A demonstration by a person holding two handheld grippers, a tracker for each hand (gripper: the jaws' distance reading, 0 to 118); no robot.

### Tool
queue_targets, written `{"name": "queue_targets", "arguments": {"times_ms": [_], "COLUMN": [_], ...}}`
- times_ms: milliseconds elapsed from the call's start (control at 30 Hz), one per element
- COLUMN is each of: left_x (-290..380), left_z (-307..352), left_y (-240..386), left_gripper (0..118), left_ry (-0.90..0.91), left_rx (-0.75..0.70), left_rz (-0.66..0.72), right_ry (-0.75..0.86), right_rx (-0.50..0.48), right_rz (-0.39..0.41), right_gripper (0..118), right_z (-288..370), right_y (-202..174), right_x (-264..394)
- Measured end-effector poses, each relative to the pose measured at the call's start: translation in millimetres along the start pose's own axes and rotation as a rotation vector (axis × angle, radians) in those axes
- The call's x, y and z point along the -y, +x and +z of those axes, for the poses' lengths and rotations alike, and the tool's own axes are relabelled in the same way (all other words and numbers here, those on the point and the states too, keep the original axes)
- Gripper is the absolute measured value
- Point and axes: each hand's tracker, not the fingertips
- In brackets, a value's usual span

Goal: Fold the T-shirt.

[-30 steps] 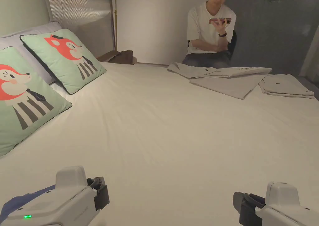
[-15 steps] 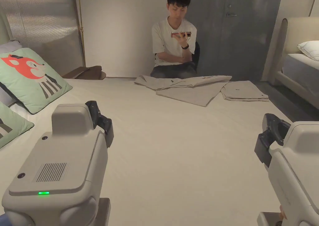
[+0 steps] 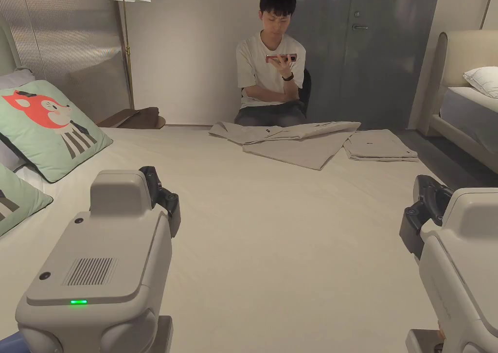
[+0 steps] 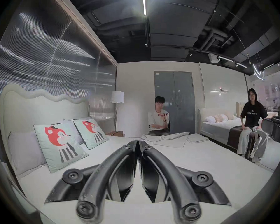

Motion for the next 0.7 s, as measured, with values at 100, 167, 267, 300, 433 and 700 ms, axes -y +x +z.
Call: {"name": "queue_targets", "arguments": {"times_ms": [100,167,267,300,433,700], "left_x": [1.2,2.7,4.6,5.3,7.7,9.3], "left_z": [-0.6,-0.6,-0.7,-0.5,-2.0,1.4], "left_y": [-0.8,-1.7,-3.0,-3.5,-5.5,-7.1], "left_gripper": [1,2,20,40,111,110], "left_ry": [-0.006,-0.007,-0.012,-0.011,-0.026,-0.01], "left_rx": [-0.003,-0.008,-0.011,-0.012,-0.009,-0.011], "left_rz": [-0.003,-0.001,0.001,0.003,0.015,0.022], "right_ry": [-0.003,-0.009,-0.008,-0.008,-0.012,0.01], "right_rx": [0.001,-0.002,0.0,-0.001,-0.007,-0.004], "right_rz": [0.001,0.005,0.019,0.02,0.021,0.038], "right_gripper": [0,0,4,15,91,113], "right_z": [-1.6,-2.5,-3.1,-3.2,-4.0,-3.1], "right_y": [-1.8,-2.3,-4.1,-3.5,-3.1,-5.9], "right_x": [1.0,1.5,2.6,2.8,3.6,4.1]}}
